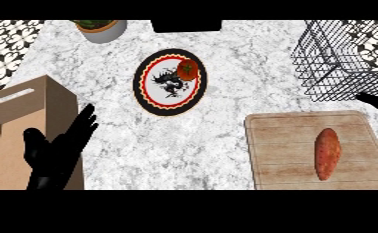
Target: Pick the sweet potato from the cutting board and place it in the basket
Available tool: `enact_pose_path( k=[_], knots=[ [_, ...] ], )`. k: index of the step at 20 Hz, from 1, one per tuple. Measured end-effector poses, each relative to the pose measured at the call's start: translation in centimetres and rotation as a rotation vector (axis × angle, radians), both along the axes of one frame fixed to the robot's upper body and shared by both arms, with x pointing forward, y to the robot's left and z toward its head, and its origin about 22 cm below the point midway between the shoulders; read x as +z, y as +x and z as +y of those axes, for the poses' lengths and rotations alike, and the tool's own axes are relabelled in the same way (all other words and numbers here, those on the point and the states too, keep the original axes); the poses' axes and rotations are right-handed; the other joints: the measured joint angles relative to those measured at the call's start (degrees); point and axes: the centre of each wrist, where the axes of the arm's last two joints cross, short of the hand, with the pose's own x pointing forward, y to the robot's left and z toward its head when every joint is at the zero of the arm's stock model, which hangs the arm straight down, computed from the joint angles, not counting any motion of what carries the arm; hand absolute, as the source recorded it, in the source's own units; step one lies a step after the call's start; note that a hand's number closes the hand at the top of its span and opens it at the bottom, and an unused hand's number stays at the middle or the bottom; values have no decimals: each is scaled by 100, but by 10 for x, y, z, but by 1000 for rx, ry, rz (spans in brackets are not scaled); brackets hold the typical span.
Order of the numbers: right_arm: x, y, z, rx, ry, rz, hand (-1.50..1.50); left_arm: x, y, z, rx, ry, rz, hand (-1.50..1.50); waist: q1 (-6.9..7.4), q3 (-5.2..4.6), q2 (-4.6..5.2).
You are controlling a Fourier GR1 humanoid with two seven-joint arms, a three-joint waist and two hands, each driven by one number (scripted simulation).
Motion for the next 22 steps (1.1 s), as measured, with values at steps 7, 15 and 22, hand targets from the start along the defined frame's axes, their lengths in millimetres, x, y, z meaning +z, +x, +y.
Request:
enact_pose_path(
  k=[7,15,22],
  knots=[
    [-33,-3,-1,-14,5,-14,-150,0,2,-1,-2,-1,4,0,41,-1,5],
    [-67,-5,0,-25,10,-26,-150,1,3,-1,-17,0,-5,0,75,0,8],
    [-85,-2,5,-22,8,-32,-150,3,3,-1,-22,-4,-2,0,99,-13,15]
  ],
)
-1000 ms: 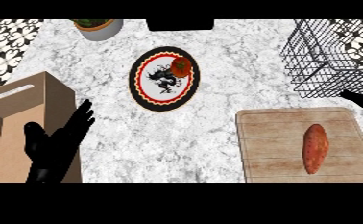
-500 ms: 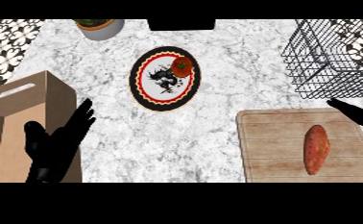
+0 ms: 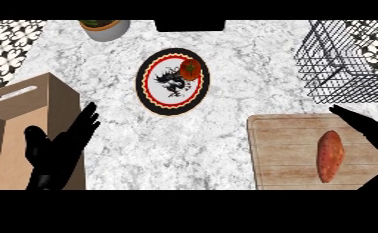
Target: Pick the sweet potato from the cutting board and place it in the basket
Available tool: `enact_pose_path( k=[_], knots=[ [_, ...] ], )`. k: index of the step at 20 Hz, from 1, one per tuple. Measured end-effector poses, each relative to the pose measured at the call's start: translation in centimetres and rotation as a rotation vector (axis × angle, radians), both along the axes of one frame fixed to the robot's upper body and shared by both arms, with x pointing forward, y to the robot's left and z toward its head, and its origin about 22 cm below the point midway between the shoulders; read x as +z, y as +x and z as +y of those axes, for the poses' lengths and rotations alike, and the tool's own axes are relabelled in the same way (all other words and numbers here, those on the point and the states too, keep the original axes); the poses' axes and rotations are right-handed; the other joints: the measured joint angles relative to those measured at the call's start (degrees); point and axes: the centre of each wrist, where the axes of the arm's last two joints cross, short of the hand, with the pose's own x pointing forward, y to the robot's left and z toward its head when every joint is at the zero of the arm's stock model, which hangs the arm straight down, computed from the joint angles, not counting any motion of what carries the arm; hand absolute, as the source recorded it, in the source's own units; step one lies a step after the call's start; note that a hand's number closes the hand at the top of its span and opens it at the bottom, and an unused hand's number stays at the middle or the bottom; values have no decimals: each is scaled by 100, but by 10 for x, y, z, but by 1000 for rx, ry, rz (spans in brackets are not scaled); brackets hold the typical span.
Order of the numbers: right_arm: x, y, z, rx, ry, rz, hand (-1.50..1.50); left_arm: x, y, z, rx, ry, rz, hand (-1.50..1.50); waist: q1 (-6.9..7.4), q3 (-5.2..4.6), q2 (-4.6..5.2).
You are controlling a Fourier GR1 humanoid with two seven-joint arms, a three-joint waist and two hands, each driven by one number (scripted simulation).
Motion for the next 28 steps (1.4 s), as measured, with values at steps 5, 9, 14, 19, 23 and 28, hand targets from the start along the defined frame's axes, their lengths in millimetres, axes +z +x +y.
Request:
enact_pose_path(
  k=[5,9,14,19,23,28],
  knots=[
    [-16,0,2,6,-44,47,-150,0,1,-1,3,5,2,0,6,3,-1],
    [-26,2,4,3,-70,79,-150,-1,1,-1,3,10,1,0,-2,15,-9],
    [-32,7,6,5,-74,90,-150,-1,1,1,3,-1,7,0,-12,14,-13],
    [-43,10,12,6,-71,80,-150,-2,1,1,5,8,3,0,-17,22,-17],
    [-50,10,10,-1,-67,82,150,-1,0,1,9,10,-2,0,-33,19,-19],
    [-57,9,12,53,-104,42,150,-1,0,1,10,13,-3,0,-43,16,-21]
  ],
)
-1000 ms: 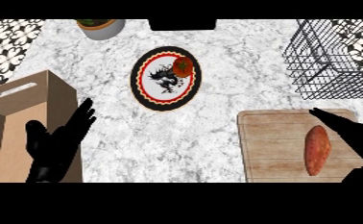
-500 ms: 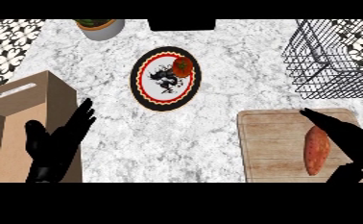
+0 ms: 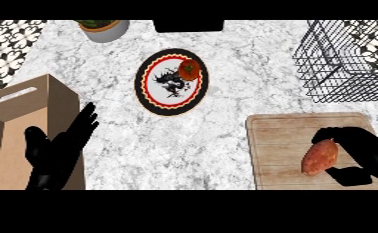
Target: Pick the sweet potato from the cutting board and place it in the basket
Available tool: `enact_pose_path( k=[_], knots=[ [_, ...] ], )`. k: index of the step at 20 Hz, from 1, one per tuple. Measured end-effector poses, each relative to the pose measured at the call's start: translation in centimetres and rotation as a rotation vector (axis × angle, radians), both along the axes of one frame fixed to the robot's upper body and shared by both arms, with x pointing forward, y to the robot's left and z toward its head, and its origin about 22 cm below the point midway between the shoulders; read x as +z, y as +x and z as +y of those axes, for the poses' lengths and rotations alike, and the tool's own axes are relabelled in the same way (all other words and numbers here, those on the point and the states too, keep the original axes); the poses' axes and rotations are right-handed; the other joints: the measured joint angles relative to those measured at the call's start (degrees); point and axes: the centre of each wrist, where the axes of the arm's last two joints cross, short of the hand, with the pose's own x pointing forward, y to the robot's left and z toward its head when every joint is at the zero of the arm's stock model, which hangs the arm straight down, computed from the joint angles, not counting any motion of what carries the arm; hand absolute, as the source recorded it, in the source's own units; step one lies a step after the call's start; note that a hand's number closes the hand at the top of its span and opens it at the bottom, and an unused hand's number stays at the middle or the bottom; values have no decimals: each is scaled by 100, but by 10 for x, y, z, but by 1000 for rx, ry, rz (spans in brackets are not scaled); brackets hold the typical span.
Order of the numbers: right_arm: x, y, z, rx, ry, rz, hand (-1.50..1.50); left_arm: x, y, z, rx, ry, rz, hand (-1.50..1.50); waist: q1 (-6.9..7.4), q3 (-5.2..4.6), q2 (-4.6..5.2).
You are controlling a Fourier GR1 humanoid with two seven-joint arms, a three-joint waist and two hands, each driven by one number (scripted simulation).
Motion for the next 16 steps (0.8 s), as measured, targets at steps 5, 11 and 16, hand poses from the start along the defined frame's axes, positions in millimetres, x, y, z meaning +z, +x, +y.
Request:
enact_pose_path(
  k=[5,11,16],
  knots=[
    [-7,4,4,46,-48,-44,150,0,1,0,-4,-5,-5,0,22,4,6],
    [-19,0,41,83,-96,-84,150,1,0,0,7,2,3,0,-14,-30,-21],
    [-22,-2,101,97,-142,-142,150,1,0,1,5,2,5,0,-14,-50,-33]
  ],
)
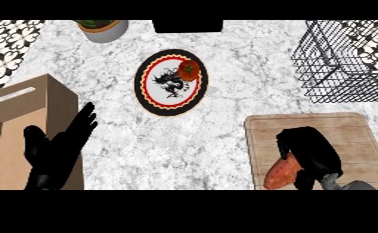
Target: Pick the sweet potato from the cutting board and place it in the basket
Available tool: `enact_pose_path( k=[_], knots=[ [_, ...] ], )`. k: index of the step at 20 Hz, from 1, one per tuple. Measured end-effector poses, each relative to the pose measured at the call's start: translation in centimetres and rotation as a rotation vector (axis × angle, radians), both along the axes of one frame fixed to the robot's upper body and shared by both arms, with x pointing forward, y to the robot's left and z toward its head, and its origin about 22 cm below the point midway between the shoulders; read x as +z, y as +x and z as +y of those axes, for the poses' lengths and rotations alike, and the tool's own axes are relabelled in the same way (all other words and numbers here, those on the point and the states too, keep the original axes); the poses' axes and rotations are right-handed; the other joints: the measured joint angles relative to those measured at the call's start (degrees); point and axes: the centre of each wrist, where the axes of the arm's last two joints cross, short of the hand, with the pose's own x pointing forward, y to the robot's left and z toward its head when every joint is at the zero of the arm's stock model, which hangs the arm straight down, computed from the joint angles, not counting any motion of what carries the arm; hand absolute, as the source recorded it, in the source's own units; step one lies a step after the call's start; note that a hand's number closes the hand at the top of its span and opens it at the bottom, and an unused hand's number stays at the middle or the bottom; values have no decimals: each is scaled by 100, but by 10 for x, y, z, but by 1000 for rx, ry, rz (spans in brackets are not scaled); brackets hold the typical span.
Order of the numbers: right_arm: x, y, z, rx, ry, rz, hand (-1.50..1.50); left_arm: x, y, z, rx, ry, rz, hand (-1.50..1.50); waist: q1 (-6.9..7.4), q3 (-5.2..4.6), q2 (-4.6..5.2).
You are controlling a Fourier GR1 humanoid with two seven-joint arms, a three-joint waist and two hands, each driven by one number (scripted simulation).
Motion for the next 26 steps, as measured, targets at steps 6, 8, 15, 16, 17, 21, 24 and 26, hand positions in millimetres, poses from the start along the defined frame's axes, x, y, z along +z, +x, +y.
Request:
enact_pose_path(
  k=[6,8,15,16,17,21,24,26],
  knots=[
    [16,-7,41,-45,154,-137,150,-2,-4,3,19,-2,12,0,-91,53,7],
    [29,-8,55,-92,351,-195,150,-2,-6,5,29,1,18,0,-144,53,13],
    [106,-9,58,-199,771,-472,150,0,-9,8,43,1,31,0,-198,39,20],
    [117,-9,54,-213,801,-499,150,0,-8,7,43,3,29,0,-191,40,22],
    [128,-9,47,-232,816,-523,150,0,-8,7,42,5,27,0,-185,38,25],
    [167,-12,25,-307,827,-605,150,1,-7,7,38,-4,25,0,-166,28,28],
    [193,-11,10,-362,837,-660,150,1,-6,5,33,4,19,0,-127,28,38],
    [209,-8,0,-398,840,-684,150,1,-5,4,29,1,18,0,-102,24,42]
  ],
)
